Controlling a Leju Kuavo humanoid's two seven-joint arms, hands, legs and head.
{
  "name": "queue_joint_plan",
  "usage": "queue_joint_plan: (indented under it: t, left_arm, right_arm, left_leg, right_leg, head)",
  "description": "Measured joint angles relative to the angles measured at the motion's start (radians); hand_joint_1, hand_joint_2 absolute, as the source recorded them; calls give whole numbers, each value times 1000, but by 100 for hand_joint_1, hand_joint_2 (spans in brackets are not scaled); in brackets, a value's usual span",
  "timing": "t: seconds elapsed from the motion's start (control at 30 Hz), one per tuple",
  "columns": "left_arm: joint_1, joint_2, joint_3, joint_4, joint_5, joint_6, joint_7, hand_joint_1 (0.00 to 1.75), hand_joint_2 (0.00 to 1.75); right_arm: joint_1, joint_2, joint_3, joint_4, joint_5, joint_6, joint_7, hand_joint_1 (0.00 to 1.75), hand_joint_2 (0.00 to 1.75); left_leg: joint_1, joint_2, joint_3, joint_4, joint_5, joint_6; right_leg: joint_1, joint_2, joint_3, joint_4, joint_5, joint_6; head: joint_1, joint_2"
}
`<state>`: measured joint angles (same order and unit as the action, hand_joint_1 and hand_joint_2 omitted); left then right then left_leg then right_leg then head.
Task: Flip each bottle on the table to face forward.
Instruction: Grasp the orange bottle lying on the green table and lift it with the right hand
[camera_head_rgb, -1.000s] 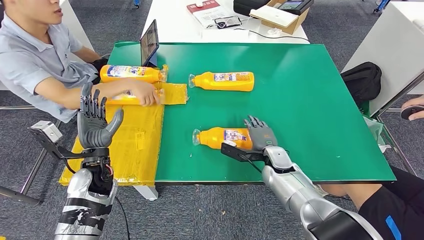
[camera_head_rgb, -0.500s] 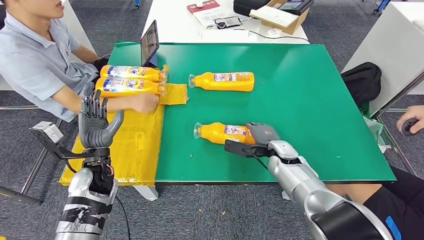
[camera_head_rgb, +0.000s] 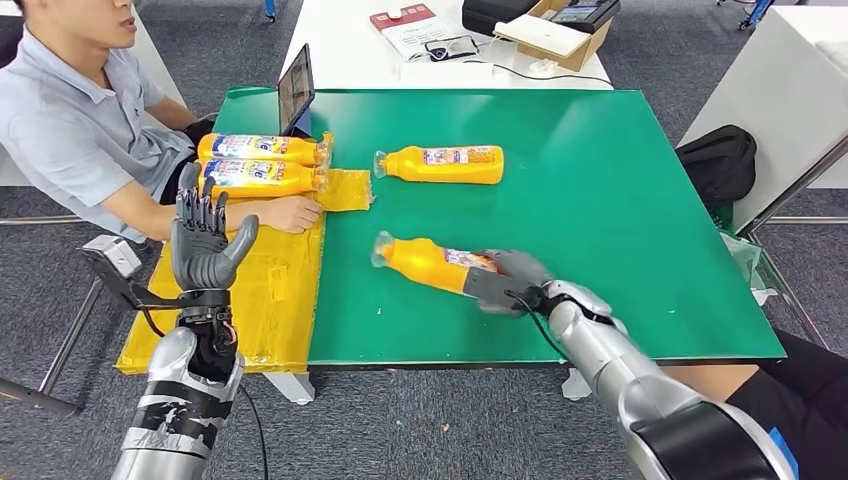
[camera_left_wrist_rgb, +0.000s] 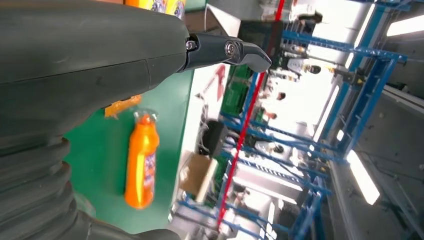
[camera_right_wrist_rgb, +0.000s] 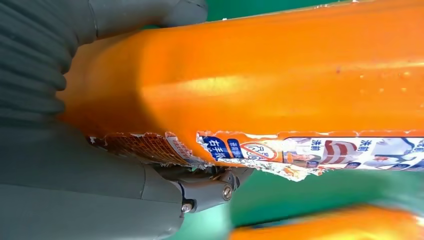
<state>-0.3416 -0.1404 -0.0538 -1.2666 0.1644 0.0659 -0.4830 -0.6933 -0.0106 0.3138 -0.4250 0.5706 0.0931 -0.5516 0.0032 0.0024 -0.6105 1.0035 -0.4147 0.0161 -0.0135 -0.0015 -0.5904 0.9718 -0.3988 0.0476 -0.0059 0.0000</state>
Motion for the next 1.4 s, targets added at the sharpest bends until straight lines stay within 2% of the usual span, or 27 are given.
queue_joint_plan:
  t: [0.1,0.17,0.27,0.4,0.5,0.57,0.67,0.8,1.0,1.3,1.33,1.37,1.4]
  left_arm:
    - [16,-5,-49,31,-161,107,23,0,175]
    - [41,-17,-91,63,-223,137,23,0,175]
    - [98,-43,-156,95,-276,166,-22,0,175]
    - [171,-56,-227,84,-292,151,-50,0,175]
    - [213,-57,-257,44,-226,64,-43,0,175]
    - [234,-56,-269,15,-181,6,-38,0,175]
    - [252,-56,-281,-13,-163,-28,-45,0,175]
    - [267,-55,-301,-60,-154,-71,-75,0,175]
    - [257,-66,-315,-112,-87,-63,-76,0,175]
    - [263,-66,-310,-121,-24,-72,-60,1,175]
    - [264,-66,-310,-121,-21,-75,-60,18,175]
    - [264,-66,-309,-121,-15,-81,-60,54,175]
    - [264,-65,-308,-121,-8,-89,-59,97,175]
  right_arm:
    - [115,54,-59,-130,-187,-45,-84,175,175]
    - [198,93,-89,-266,-270,-108,-81,175,175]
    - [295,141,-106,-483,-345,-246,-89,175,175]
    - [386,174,-112,-691,-383,-364,-118,175,175]
    - [420,184,-108,-758,-389,-382,-126,175,175]
    - [428,187,-102,-770,-387,-382,-128,175,175]
    - [430,190,-93,-772,-377,-371,-123,175,175]
    - [413,190,-40,-732,-290,-324,-105,175,175]
    - [393,212,127,-592,-112,-363,-127,175,175]
    - [353,224,236,-494,-81,-431,-92,175,175]
    - [349,224,241,-490,-80,-434,-89,175,175]
    - [345,224,246,-487,-79,-435,-87,175,175]
    - [341,224,250,-484,-80,-436,-85,175,175]
  left_leg:
    - [0,-2,-3,0,0,0]
    - [0,-4,-6,0,1,0]
    - [0,-4,-10,0,0,0]
    - [-1,-5,-12,0,-2,1]
    - [-1,-5,-12,0,-2,1]
    - [-1,-5,-12,0,-2,1]
    - [-1,-5,-12,0,-2,1]
    - [0,-5,-12,0,-1,1]
    - [0,-5,-12,0,-1,1]
    - [-1,-4,-12,0,-1,1]
    - [-1,-4,-12,0,-1,1]
    - [-1,-4,-12,0,-1,1]
    - [-1,-4,-12,0,-1,1]
  right_leg:
    - [0,-1,-2,0,0,0]
    - [0,-2,-5,1,0,0]
    - [0,-2,-8,1,-1,0]
    - [-1,-2,-10,0,-2,0]
    - [-1,-2,-10,-1,-2,0]
    - [-1,-2,-10,-1,-2,0]
    - [-1,-2,-10,-1,-1,0]
    - [0,-2,-10,0,-1,0]
    - [0,-2,-10,0,-2,0]
    - [-1,-2,-11,0,-1,0]
    - [-1,-2,-11,0,-1,0]
    - [-1,-2,-11,0,-1,0]
    - [-1,-2,-11,0,-1,0]
  head:
    - [-1,0]
    - [-1,0]
    - [-1,0]
    - [0,0]
    - [0,0]
    - [0,0]
    - [0,0]
    - [0,0]
    - [-1,0]
    - [0,0]
    - [0,0]
    - [0,0]
    - [0,0]
